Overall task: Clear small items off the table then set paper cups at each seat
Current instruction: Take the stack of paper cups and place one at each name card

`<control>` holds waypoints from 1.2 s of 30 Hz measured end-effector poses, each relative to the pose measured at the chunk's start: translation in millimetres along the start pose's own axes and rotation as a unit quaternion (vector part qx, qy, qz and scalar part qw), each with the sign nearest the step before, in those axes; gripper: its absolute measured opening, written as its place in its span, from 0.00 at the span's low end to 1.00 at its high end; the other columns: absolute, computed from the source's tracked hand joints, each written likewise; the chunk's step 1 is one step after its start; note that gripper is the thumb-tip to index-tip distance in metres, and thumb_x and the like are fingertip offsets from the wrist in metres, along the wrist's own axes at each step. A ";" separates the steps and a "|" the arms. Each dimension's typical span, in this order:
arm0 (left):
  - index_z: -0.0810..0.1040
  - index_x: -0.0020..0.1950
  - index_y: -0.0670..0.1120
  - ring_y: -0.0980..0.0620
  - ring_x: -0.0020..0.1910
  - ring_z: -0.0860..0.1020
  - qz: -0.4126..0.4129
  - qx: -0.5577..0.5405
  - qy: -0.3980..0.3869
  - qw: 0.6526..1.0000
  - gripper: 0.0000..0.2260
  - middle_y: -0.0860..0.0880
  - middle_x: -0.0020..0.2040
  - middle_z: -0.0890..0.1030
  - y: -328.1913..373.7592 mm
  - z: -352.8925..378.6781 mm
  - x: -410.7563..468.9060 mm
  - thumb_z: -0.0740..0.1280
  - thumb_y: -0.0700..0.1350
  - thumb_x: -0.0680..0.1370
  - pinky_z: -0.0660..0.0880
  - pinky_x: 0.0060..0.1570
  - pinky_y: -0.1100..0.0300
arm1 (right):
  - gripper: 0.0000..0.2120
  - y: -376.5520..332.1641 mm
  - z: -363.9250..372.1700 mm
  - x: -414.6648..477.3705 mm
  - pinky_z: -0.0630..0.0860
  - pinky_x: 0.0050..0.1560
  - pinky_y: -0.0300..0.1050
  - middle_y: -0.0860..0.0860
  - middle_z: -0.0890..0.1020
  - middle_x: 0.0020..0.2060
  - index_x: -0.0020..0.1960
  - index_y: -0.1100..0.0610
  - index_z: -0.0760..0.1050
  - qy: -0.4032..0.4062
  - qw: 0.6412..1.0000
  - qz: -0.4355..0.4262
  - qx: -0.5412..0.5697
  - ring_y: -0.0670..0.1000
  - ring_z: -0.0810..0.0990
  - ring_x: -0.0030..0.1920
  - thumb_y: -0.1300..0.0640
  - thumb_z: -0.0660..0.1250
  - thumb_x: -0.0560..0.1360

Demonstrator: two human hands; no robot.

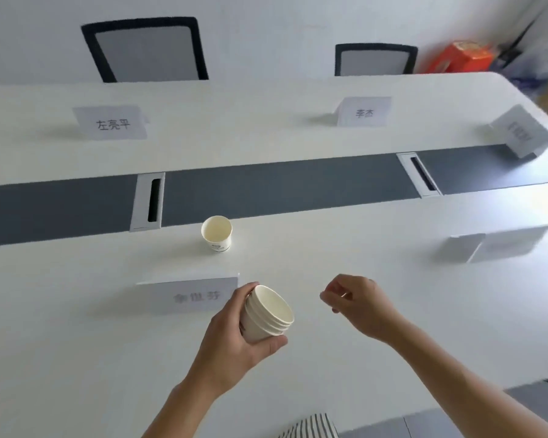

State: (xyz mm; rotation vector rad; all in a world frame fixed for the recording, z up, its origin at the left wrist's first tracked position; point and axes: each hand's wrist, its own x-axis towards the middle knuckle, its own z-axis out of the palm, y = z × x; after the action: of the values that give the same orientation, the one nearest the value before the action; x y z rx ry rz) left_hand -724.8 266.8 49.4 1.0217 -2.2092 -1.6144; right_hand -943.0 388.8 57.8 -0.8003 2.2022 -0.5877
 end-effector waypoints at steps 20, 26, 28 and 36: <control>0.68 0.63 0.63 0.56 0.52 0.78 0.209 0.128 -0.473 0.846 0.33 0.59 0.52 0.79 81.8 261.4 -211.7 0.79 0.54 0.62 0.77 0.54 0.60 | 0.04 230.8 94.5 -475.5 0.76 0.41 0.36 0.39 0.84 0.38 0.41 0.45 0.79 0.284 0.876 0.298 0.250 0.40 0.81 0.39 0.45 0.70 0.73; 0.69 0.64 0.62 0.55 0.52 0.79 0.226 0.135 -0.552 0.791 0.32 0.55 0.51 0.80 116.8 353.4 -239.6 0.79 0.53 0.63 0.78 0.54 0.58 | 0.01 276.3 82.4 -520.5 0.75 0.40 0.32 0.39 0.85 0.38 0.43 0.43 0.80 0.365 0.812 0.321 0.323 0.37 0.82 0.40 0.47 0.72 0.73; 0.70 0.60 0.65 0.54 0.50 0.80 0.216 0.125 -0.567 0.785 0.30 0.55 0.50 0.81 131.6 390.4 -237.5 0.79 0.50 0.63 0.79 0.52 0.61 | 0.01 301.8 67.9 -524.0 0.76 0.42 0.34 0.39 0.85 0.38 0.43 0.44 0.81 0.385 0.788 0.323 0.354 0.39 0.83 0.40 0.49 0.72 0.73; 0.76 0.58 0.55 0.55 0.44 0.81 0.137 0.056 -0.598 0.788 0.28 0.51 0.47 0.82 227.9 563.3 -201.6 0.79 0.50 0.60 0.77 0.43 0.66 | 0.02 421.4 -65.3 -546.3 0.75 0.42 0.39 0.48 0.86 0.36 0.43 0.50 0.82 0.462 0.716 0.320 0.414 0.44 0.84 0.39 0.53 0.72 0.74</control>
State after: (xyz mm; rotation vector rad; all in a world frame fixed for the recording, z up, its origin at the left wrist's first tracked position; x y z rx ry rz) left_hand -976.9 853.9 89.0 -0.6003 -2.9134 -2.3087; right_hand -842.4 1073.4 97.5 0.9166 2.3568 -1.6481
